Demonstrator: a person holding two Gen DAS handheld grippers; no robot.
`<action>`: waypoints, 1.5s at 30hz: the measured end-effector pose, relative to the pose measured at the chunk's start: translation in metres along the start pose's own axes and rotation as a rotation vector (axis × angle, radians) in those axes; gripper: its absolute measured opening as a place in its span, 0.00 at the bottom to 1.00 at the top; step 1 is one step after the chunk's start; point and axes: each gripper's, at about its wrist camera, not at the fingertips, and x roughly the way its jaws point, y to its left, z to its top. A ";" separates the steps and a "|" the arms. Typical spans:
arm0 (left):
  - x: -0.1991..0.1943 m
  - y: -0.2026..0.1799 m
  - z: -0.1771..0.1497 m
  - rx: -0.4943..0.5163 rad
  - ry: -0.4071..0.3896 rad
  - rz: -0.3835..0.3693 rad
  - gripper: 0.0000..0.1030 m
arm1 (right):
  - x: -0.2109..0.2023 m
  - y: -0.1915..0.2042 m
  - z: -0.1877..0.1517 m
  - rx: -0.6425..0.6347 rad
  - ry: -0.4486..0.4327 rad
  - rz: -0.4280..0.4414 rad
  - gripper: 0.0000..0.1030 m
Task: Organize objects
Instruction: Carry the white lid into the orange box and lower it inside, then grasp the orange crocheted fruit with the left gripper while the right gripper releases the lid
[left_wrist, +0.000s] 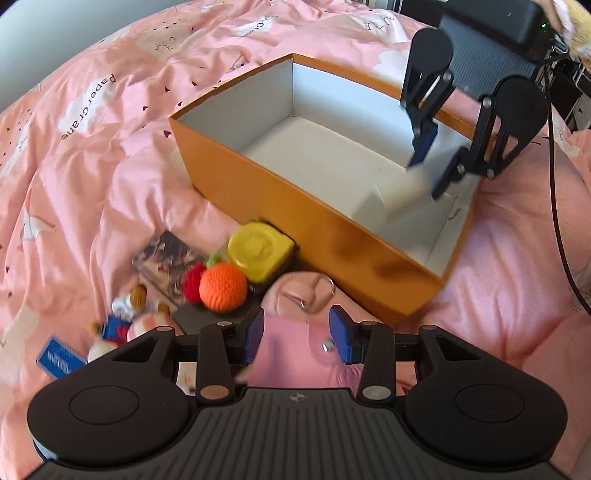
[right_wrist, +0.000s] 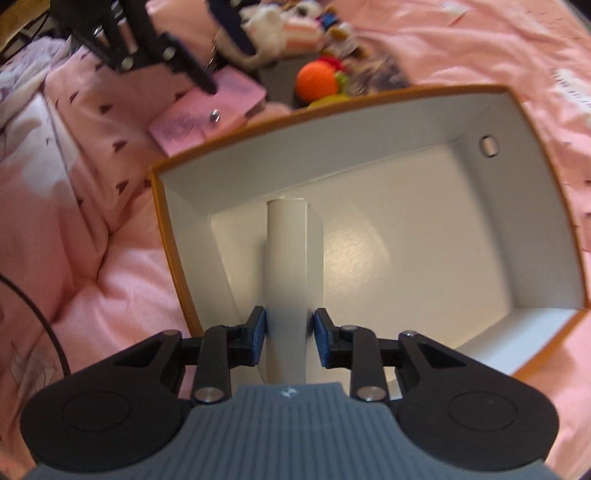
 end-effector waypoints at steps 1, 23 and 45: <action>0.003 0.000 0.003 0.005 0.003 -0.002 0.47 | 0.005 -0.004 0.002 -0.017 0.021 0.033 0.29; 0.044 0.012 0.017 0.019 0.080 -0.055 0.47 | 0.058 -0.031 0.044 -0.200 0.148 0.404 0.31; 0.080 0.047 0.037 0.213 0.116 0.092 0.68 | 0.053 -0.035 0.022 -0.132 0.074 0.242 0.59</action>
